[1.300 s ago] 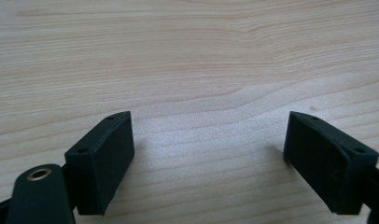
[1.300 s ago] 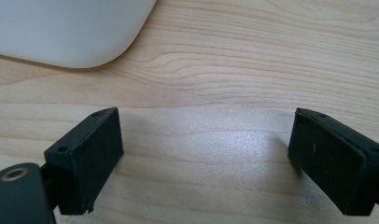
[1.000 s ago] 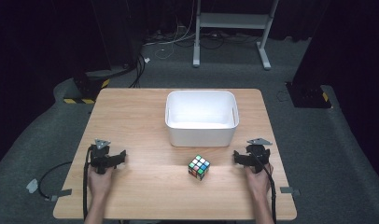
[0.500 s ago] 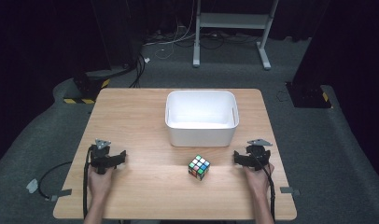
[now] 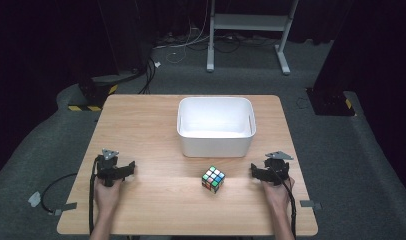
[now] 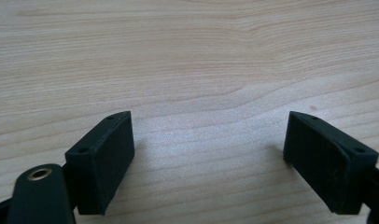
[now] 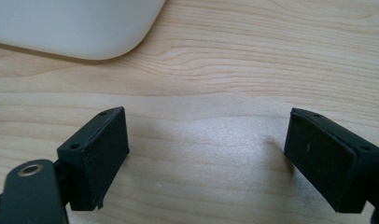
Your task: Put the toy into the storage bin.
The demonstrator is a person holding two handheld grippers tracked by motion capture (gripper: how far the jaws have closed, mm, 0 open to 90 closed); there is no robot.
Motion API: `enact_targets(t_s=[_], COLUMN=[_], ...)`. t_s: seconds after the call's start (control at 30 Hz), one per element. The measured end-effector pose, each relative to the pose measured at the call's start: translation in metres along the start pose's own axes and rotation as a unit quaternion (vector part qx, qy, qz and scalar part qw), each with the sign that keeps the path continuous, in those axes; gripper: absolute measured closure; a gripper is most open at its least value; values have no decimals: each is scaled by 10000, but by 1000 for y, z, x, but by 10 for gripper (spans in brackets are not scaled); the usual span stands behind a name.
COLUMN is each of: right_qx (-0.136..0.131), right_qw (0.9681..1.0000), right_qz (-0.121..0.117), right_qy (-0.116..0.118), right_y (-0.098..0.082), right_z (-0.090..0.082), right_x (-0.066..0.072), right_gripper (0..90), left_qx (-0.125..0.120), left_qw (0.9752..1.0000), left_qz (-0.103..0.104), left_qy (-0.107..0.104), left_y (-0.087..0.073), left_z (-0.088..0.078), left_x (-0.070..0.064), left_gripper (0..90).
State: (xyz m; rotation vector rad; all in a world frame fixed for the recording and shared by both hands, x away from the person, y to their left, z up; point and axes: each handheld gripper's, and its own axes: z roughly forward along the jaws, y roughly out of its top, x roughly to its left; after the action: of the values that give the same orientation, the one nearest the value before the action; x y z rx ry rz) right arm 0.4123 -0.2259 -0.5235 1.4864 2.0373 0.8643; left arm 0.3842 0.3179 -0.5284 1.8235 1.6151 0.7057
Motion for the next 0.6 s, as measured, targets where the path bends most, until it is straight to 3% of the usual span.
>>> enact_targets(t_s=[0.37,0.6], right_qx=[58,-57], right_qw=[9995,9994], right_qz=[-233,-211], right_qy=[215,270], right_y=[-4,-8], right_z=[-4,-10], right_x=[8,11], right_gripper=[181,177], left_qx=[-1,-2], left_qw=[10000,10000], left_qz=[-2,-5], left_qy=[3,3], left_y=[0,0], left_z=[0,0], left_x=[0,0], left_gripper=[165,165])
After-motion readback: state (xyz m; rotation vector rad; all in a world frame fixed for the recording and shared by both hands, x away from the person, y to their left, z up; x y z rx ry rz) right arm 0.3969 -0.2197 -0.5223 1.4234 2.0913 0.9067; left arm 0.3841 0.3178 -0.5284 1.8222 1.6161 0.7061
